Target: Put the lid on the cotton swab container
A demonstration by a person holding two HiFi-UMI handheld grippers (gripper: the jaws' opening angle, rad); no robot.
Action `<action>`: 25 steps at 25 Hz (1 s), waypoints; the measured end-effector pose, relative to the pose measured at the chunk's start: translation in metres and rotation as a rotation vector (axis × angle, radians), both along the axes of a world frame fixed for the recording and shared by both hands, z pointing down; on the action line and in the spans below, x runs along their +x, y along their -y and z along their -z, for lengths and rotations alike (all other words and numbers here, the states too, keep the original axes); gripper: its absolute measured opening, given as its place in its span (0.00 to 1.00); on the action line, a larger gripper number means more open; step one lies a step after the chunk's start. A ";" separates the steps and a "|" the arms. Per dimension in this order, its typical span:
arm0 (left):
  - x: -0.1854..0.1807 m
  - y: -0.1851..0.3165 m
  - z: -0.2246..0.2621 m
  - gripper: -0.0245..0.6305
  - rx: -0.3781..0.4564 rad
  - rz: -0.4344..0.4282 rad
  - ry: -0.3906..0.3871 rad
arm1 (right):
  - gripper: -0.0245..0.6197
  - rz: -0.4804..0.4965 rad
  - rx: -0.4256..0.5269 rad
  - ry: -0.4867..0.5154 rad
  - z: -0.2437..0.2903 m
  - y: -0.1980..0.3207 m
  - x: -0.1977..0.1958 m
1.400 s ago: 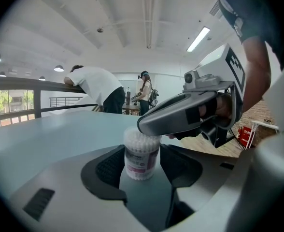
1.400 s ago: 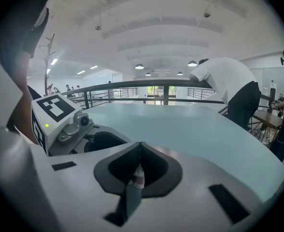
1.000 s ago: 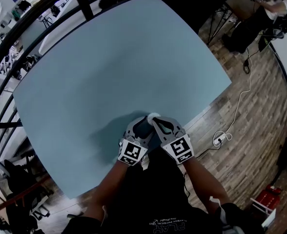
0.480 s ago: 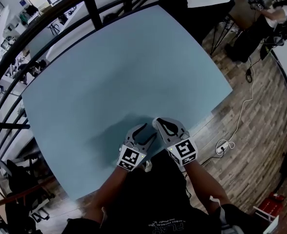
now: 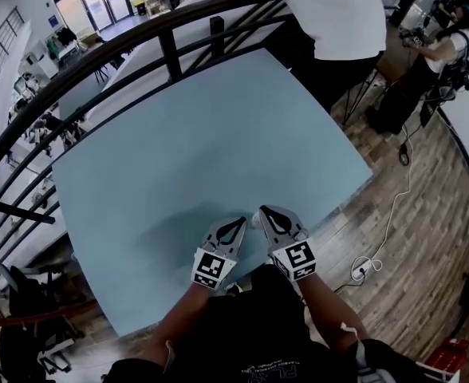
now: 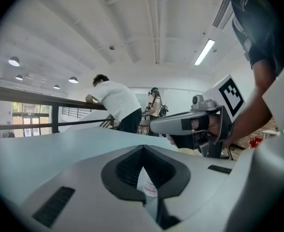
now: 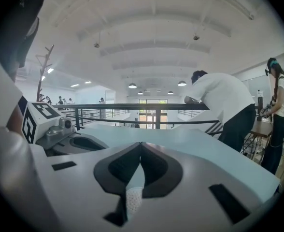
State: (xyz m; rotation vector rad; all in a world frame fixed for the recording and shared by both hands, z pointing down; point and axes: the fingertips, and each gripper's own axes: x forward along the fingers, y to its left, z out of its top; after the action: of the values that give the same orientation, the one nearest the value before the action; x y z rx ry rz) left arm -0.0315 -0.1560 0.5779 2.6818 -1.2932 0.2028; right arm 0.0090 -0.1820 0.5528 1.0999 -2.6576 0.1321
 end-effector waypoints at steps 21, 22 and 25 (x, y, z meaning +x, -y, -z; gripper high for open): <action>-0.002 0.033 0.079 0.06 0.059 0.250 -0.008 | 0.07 0.093 0.110 0.060 0.062 0.030 0.032; -0.002 0.032 0.079 0.06 0.060 0.255 -0.008 | 0.07 0.099 0.110 0.066 0.062 0.030 0.032; -0.002 0.029 0.078 0.06 0.064 0.269 -0.013 | 0.07 0.124 0.099 0.092 0.061 0.027 0.030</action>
State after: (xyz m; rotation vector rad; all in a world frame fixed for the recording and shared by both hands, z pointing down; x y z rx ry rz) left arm -0.0331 -0.1849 0.4999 2.5184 -1.6626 0.1122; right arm 0.0391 -0.2085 0.4916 0.9766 -2.8334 0.0286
